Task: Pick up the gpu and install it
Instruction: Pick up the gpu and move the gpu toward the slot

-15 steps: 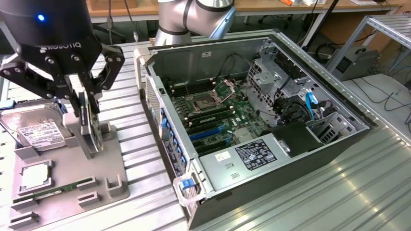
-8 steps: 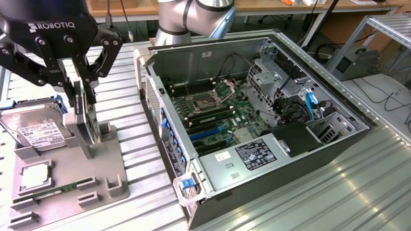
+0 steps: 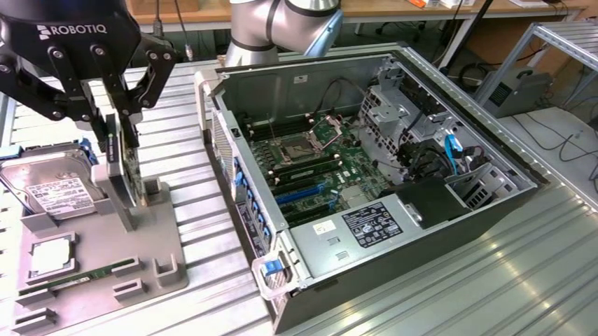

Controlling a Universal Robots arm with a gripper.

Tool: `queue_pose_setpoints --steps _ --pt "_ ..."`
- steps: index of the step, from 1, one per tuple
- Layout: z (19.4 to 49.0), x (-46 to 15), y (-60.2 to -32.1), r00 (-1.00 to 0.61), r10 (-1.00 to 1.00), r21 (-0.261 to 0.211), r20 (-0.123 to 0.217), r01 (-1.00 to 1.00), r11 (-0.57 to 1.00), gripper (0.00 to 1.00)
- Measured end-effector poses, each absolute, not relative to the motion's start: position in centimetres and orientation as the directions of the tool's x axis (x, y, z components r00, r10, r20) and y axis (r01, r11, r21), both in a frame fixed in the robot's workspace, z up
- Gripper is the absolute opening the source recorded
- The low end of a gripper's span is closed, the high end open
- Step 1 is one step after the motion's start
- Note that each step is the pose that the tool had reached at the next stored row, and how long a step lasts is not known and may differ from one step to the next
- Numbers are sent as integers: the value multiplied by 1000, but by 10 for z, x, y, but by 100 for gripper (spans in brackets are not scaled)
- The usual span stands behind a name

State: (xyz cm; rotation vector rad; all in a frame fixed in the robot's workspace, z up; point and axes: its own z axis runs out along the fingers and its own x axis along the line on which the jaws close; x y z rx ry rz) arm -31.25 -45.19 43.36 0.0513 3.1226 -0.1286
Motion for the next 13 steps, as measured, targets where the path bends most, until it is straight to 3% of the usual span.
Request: queue_pose_setpoints --steps 13 --pt "435 -279 -452 -1000 25 -61 -17 26 998 27"
